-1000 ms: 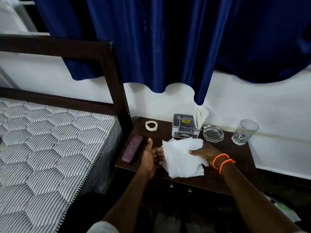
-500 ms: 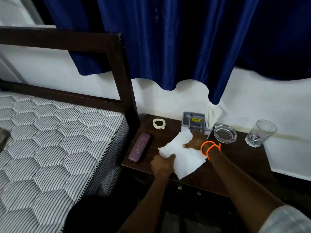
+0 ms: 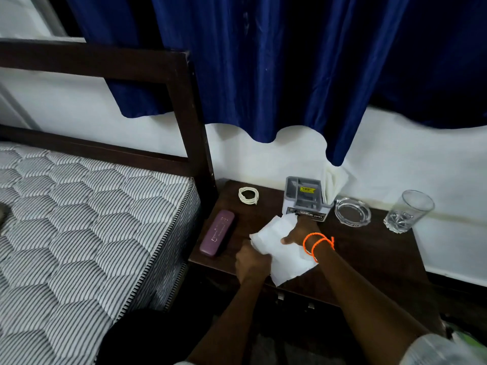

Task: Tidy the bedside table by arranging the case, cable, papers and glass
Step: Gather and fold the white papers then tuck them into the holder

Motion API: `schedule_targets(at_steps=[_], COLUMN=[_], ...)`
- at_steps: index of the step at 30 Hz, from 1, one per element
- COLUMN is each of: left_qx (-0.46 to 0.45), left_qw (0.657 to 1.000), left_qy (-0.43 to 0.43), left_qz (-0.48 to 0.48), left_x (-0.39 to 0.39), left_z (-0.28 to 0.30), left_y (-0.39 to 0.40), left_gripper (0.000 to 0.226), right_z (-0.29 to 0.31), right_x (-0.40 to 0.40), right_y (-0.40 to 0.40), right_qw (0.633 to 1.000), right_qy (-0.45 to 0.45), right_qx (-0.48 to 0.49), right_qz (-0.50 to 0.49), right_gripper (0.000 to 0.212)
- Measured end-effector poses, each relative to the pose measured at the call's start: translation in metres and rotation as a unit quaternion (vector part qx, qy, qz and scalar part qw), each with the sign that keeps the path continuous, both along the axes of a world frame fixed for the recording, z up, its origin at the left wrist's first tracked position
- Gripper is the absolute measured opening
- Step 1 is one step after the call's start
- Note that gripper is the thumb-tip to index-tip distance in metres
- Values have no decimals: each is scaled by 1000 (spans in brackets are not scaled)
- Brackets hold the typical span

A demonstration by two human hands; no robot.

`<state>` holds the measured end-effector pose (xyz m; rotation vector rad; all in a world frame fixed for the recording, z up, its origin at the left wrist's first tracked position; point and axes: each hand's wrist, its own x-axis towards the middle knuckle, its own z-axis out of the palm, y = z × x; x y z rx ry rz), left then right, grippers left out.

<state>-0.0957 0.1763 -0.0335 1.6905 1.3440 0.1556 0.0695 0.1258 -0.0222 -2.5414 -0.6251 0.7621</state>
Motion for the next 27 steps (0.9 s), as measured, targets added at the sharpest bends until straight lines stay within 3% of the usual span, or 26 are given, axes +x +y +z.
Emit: schedule_targets(at_steps=[3, 8, 14, 17, 20, 23, 24, 26, 27], left_qx=[-2, -8, -50, -87, -216, -276, -325, -447, -464], left_qw=[1000, 1000, 998, 986, 929, 894, 876, 795, 778], left_qy=[1, 6, -18, -121, -291, -312, -344, -409, -423], left_qz=[-1, 5, 29, 77, 74, 163, 96, -17, -20], left_x=[0, 1, 2, 9, 20, 28, 29, 26, 25], left_z=[-1, 0, 7, 9, 29, 42, 45, 45, 38], left_y=[2, 1, -1, 0, -5, 0, 1, 11, 14], left_gripper=[58, 57, 65, 64, 42, 55, 67, 88, 93], right_z=[1, 12, 28, 37, 50, 64, 67, 70, 69], right_x=[0, 5, 8, 11, 15, 20, 21, 22, 21], right_y=[-3, -13, -35, -50, -64, -76, -80, -89, -92], right_qw=[999, 988, 951, 915, 889, 886, 886, 885, 885], right_qy=[21, 99, 195, 269, 321, 320, 316, 319, 323], right_qx=[36, 117, 241, 299, 326, 335, 337, 333, 327], right_qz=[-2, 17, -2, -6, 5, -24, -37, -64, -76], right_gripper=[83, 58, 61, 54, 53, 55, 56, 58, 59])
